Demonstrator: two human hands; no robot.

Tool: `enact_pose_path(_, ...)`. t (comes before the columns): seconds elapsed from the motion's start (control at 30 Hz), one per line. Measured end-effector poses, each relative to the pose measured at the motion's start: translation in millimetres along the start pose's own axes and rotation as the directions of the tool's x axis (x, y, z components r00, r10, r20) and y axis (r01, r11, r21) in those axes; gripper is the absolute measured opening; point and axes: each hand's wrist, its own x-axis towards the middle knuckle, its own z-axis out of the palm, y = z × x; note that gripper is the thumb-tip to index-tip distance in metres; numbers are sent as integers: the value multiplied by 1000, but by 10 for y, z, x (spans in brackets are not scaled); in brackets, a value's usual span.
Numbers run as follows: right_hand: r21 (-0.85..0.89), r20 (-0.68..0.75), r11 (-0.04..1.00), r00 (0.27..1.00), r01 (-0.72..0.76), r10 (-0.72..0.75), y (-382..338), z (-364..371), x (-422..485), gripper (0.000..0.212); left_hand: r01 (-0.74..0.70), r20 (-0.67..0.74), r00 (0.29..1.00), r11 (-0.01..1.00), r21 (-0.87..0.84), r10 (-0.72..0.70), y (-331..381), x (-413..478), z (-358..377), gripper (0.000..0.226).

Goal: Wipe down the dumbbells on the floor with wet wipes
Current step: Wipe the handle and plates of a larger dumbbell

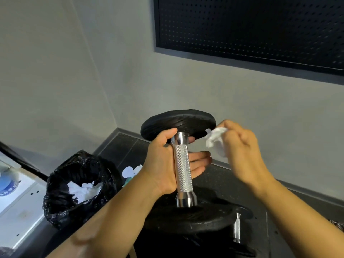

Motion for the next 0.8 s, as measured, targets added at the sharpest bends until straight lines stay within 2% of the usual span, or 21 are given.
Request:
enact_pose_path(0.03, 130, -28, 985, 992, -115, 120, 1, -22, 37, 24, 0, -23, 1000, 999, 32, 1, -1, 3, -15, 62)
enact_pose_path(0.1, 212, -39, 950, 969, -230, 243, -7, -42, 97, 14, 11, -67, 998, 999, 46, -8, -16, -15, -30, 58)
enact_pose_path(0.13, 219, -1, 945, 968, -244, 250, -13, -46, 120, 11, 20, -88, 996, 999, 30, -17, -26, -24, -37, 59)
enact_pose_path(0.2, 212, 157, 950, 967, -230, 200, -4, -69, 151, 25, 35, -127, 991, 999, -39, -39, -38, -53, -39, 61)
enact_pose_path(0.27, 232, 273, 947, 949, -224, 158, -11, -43, 156, 23, 53, -145, 987, 995, -87, -65, -31, -87, -50, 62)
enact_pose_path(0.33, 254, 230, 945, 962, -207, 149, -21, 28, 142, 12, 64, -149, 986, 993, -103, -79, -37, -107, -66, 63)
enact_pose_path(0.4, 130, 82, 987, 993, -95, 85, -20, 126, 154, 10, 73, -156, 984, 994, -80, -85, -37, -100, -78, 65)
enact_pose_path(0.47, -119, -23, 992, 999, 41, -45, -36, 200, 181, 17, 104, -172, 980, 995, 1, -102, -28, -77, -78, 70)
enact_pose_path(0.53, -320, -71, 937, 982, 143, -174, -102, 219, 195, 21, 155, -158, 978, 980, 124, -134, -5, -87, -35, 73)
enact_pose_path(0.63, -556, -124, 790, 914, 259, -387, -222, 244, 168, 28, 201, -164, 974, 925, 323, -154, 37, -88, 58, 68)
enact_pose_path(0.73, -609, -150, 735, 867, 298, -475, -296, 237, 152, 27, 188, -264, 961, 897, 400, -84, 39, -10, 115, 68)
enact_pose_path(0.8, -555, -99, 773, 899, 306, -427, -334, 171, 165, 30, 179, -316, 947, 904, 388, -52, 36, 30, 131, 66)
